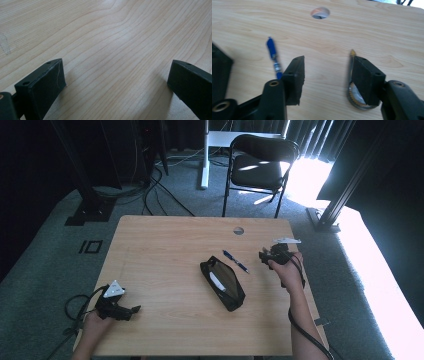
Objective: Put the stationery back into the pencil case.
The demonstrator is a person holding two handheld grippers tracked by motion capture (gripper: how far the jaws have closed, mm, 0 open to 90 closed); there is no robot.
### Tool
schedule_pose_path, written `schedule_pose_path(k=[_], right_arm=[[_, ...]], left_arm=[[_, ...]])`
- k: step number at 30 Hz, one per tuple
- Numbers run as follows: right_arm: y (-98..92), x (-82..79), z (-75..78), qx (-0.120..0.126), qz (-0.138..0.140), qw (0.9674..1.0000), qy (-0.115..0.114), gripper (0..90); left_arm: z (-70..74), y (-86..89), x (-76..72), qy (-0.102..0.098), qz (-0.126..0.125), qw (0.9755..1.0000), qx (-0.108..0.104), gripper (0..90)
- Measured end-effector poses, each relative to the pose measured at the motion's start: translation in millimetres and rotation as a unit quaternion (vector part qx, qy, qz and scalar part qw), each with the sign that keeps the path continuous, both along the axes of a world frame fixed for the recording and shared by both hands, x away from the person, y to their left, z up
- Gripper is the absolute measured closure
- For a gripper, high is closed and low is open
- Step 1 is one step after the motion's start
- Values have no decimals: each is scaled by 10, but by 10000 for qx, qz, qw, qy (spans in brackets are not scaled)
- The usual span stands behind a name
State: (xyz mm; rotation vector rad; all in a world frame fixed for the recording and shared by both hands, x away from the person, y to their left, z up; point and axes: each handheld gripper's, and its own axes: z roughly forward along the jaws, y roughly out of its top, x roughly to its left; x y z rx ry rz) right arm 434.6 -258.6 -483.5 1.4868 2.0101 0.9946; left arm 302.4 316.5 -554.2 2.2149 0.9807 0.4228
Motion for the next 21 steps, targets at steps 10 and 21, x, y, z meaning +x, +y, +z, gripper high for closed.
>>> schedule_pose_path(k=[10,21], right_arm=[[-219,209,-177,61,-534,9984,149,329],[-304,428,-385,-64,-697,9966,432,329]], left_arm=[[0,0,0,0,-1,10000,3,16],[0,0,0,1,-2,10000,2,16]])
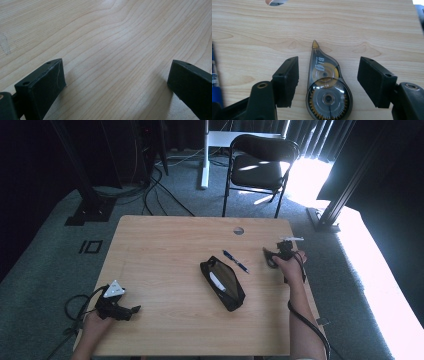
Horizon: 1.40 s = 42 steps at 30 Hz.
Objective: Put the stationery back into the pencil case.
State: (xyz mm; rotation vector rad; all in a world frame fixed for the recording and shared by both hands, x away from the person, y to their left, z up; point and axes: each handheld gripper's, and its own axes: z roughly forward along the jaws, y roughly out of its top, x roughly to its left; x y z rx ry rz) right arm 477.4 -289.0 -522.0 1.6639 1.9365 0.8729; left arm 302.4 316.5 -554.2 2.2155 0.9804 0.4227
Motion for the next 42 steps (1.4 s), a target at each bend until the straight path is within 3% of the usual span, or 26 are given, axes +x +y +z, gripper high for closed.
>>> schedule_pose_path(k=[12,17,23,33,42], right_arm=[[9,108,-218,-95,0,9996,253,360],[23,103,-215,-341,81,9991,236,425],[47,83,-215,-344,129,9991,190,478],[68,50,-144,-239,-29,9987,451,499],[87,-24,19,-237,23,9986,478,502]], left_arm=[[0,0,0,-1,1,10000,-2,16],[0,0,0,0,0,10000,0,16],[0,0,0,-1,0,10000,1,16],[0,0,0,-1,0,10000,-1,16],[0,0,0,-1,1,10000,-2,16]])
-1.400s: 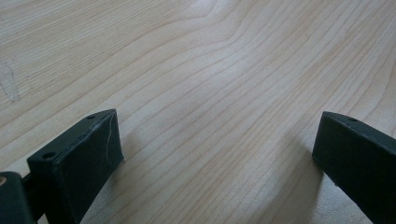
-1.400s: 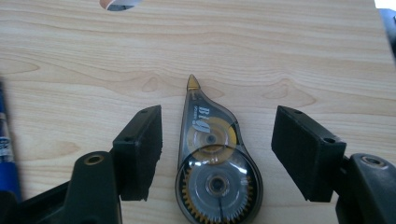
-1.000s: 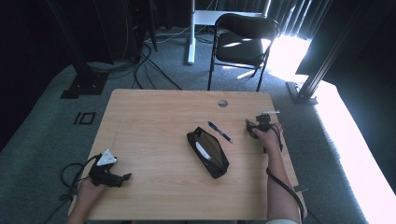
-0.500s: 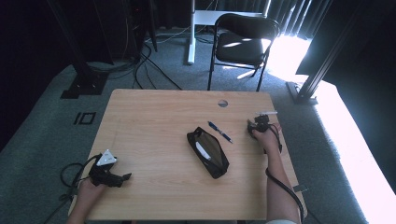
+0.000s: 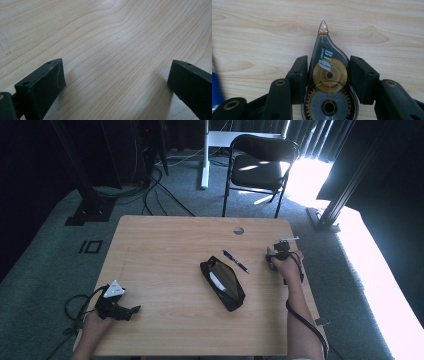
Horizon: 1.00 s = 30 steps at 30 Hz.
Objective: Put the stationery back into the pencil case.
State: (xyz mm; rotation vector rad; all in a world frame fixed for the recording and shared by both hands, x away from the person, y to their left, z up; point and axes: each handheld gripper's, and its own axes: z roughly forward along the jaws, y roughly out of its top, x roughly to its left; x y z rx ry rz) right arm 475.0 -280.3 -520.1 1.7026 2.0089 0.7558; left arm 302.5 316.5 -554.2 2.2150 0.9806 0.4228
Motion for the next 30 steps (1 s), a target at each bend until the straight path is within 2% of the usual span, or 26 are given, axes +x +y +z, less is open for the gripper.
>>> schedule_pose_path(k=[5,9,16,19,30], right_arm=[[39,-56,112,9,89,9999,-99,503],[74,-107,223,94,130,9997,-207,503],[172,-220,384,251,321,9988,-255,504],[218,-280,446,348,453,9977,-360,504],[429,-538,746,382,889,9933,-639,505]], left_arm=[[0,0,0,0,0,10000,0,16],[0,0,0,0,0,10000,0,15],[0,0,0,-1,0,10000,-1,16],[0,0,0,0,0,10000,0,15],[0,0,0,0,0,10000,0,16]])
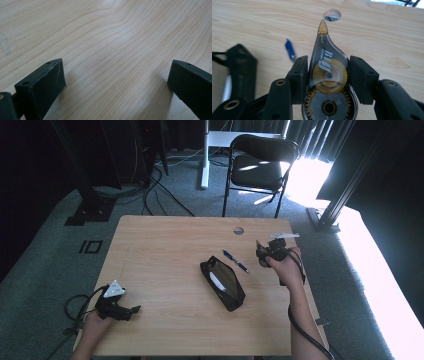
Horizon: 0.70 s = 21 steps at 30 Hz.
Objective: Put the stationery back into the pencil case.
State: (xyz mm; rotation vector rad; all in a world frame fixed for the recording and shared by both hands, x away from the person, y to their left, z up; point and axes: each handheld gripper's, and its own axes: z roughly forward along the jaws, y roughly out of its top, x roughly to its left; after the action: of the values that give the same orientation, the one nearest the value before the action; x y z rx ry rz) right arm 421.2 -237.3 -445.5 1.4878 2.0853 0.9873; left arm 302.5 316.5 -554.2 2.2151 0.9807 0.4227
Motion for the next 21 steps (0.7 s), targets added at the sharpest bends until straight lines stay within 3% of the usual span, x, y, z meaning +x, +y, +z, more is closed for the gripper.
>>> schedule_pose_path(k=[8,21], right_arm=[[145,-185,156,23,221,9996,-155,505],[399,-367,259,-30,652,9975,-279,505]], left_arm=[[0,0,0,-1,0,10000,0,15],[0,0,0,-3,-2,10000,2,16]])
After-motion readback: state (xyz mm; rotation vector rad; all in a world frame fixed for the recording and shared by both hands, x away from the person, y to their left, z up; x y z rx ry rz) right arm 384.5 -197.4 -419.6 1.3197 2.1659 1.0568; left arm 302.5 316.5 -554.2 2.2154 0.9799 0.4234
